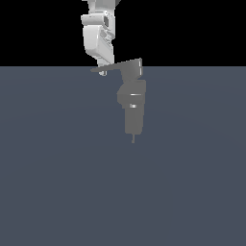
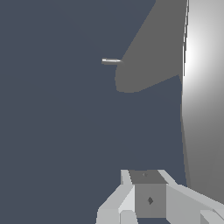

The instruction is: Turn on the faucet by rotating a designated handle.

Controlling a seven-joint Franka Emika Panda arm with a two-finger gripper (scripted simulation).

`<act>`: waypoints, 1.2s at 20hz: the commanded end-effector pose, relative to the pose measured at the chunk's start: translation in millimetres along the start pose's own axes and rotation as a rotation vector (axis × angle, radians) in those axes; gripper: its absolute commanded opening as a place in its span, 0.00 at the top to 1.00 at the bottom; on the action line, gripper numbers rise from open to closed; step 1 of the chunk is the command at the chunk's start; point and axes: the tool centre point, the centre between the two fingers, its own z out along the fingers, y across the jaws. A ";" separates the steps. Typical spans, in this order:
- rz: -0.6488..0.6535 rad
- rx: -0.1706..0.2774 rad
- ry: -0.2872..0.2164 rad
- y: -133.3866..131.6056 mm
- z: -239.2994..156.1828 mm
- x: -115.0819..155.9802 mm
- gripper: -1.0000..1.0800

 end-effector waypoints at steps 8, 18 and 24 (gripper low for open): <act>0.000 0.000 0.000 25.3 0.0 -0.9 1.00; 0.000 0.000 0.000 53.9 0.1 -1.9 1.00; 0.000 0.000 0.000 72.1 0.0 -2.6 1.00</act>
